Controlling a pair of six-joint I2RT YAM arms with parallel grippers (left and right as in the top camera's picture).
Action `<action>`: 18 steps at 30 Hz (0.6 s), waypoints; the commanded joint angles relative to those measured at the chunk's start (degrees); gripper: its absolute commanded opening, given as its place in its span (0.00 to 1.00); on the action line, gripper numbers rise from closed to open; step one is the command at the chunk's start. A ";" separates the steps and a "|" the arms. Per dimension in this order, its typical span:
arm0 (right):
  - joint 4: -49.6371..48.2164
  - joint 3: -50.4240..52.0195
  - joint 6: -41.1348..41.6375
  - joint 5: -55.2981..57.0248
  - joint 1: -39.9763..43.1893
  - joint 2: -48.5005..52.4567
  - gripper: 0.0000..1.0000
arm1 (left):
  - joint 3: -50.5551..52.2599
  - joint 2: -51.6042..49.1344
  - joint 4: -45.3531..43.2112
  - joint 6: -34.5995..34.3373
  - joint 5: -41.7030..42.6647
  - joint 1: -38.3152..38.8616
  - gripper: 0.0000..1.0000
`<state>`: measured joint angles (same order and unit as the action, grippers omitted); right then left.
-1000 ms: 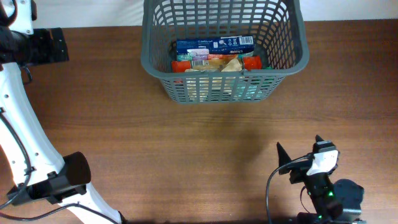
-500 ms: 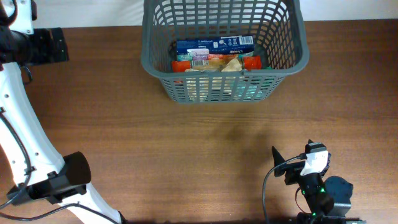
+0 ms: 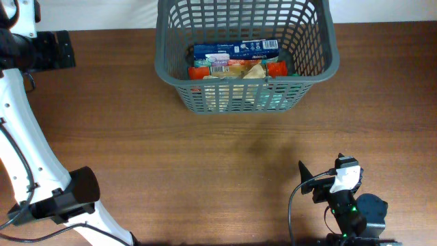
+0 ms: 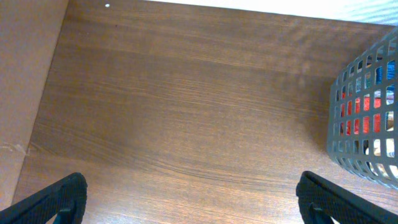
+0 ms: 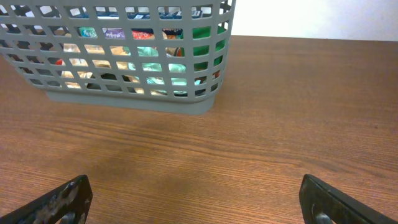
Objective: Pack container
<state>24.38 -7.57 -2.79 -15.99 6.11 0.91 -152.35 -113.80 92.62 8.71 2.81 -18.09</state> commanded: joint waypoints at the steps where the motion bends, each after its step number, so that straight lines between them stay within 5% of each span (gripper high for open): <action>1: -0.20 0.50 0.31 -0.31 -0.63 -0.72 0.99 | 0.13 0.31 0.02 -0.52 0.44 -0.17 0.99; 6: -0.20 0.50 0.31 -0.31 -0.63 -0.72 0.99 | 1.86 3.82 -0.02 -0.52 0.44 -0.07 0.99; 13: -0.20 0.50 0.31 -0.31 -0.63 -0.72 0.99 | 29.88 25.11 -0.72 -0.44 0.37 -0.07 0.99; 18: -0.20 0.50 0.31 -0.31 -0.63 -0.72 0.99 | 51.65 41.88 -18.97 0.28 0.44 1.49 0.99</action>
<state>24.36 -7.57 -2.76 -15.99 6.04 0.86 -111.77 -81.06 81.28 8.73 2.83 -18.02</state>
